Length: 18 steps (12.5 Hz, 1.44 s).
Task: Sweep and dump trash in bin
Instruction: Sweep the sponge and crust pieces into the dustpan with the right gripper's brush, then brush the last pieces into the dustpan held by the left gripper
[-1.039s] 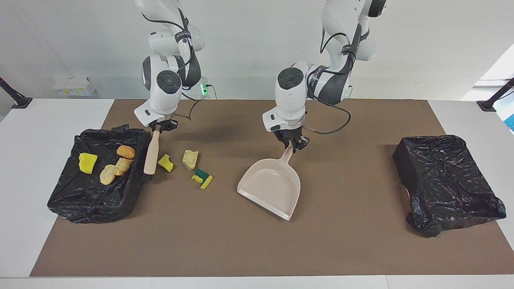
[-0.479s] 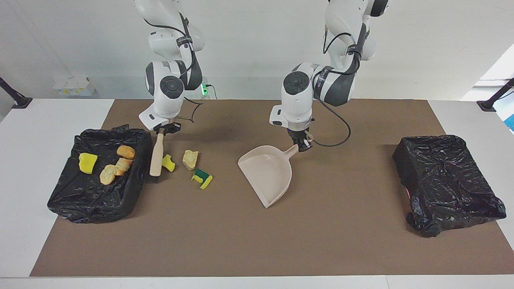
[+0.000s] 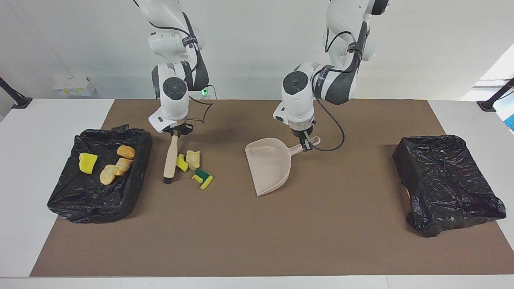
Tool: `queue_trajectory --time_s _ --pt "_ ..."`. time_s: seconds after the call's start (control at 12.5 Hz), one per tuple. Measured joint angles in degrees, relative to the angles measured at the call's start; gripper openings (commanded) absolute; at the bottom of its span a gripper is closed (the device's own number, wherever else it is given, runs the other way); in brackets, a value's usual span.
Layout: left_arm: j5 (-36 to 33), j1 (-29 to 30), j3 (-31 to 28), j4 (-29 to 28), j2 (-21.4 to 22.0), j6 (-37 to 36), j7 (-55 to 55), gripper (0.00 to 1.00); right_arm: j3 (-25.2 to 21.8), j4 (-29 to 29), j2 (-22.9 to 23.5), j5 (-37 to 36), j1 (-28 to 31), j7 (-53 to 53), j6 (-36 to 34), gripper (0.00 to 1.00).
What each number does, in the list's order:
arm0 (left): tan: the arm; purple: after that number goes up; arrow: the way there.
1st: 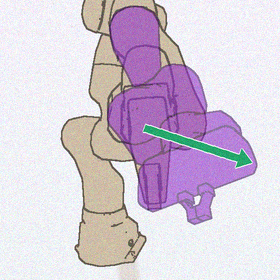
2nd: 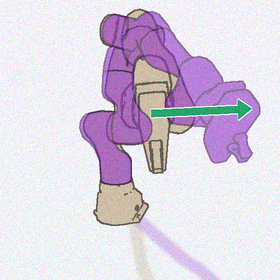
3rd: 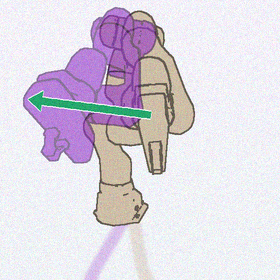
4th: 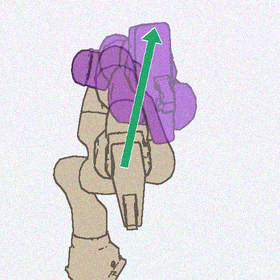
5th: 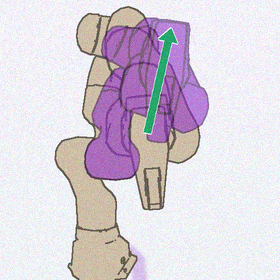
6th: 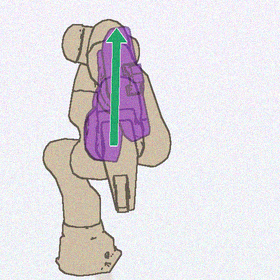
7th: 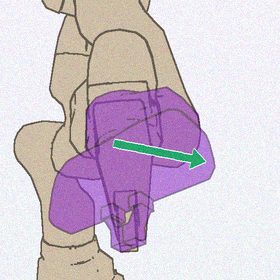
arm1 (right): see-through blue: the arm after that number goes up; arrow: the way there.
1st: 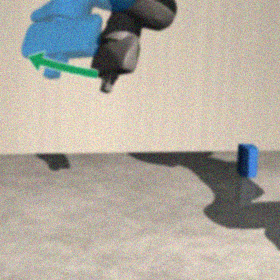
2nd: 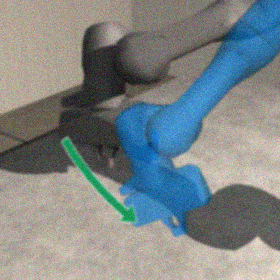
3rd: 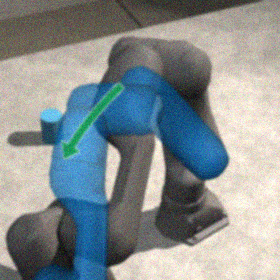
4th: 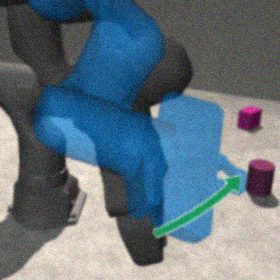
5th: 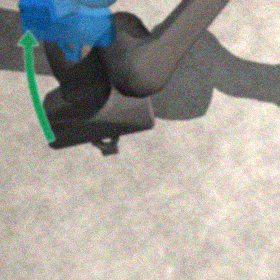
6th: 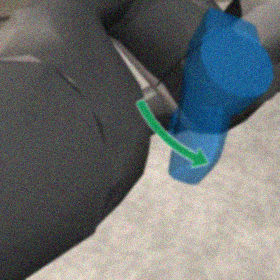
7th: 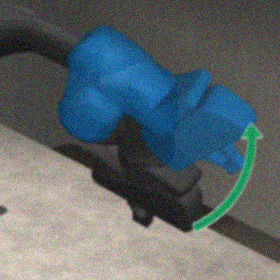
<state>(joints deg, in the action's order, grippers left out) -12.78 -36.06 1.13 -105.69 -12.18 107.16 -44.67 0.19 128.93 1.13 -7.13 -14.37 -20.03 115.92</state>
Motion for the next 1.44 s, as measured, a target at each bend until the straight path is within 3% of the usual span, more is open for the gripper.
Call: queue_trajectory --time_s 0.72,1.2,1.44 --pt "-0.57 -1.16 0.09 -2.79 1.74 0.0 0.0 0.0 0.22 -2.16 1.77 10.02 -6.42 1.24 0.59 0.0" --pt "-0.6 -1.17 0.13 -3.17 1.94 -0.02 -0.02 0.0 1.08 -2.21 3.89 21.55 -13.6 1.79 9.1 0.0" --pt "-0.62 -1.17 0.12 -3.45 2.1 -0.02 -0.02 0.0 1.29 -3.03 3.93 25.34 -17.89 1.79 9.95 0.0"
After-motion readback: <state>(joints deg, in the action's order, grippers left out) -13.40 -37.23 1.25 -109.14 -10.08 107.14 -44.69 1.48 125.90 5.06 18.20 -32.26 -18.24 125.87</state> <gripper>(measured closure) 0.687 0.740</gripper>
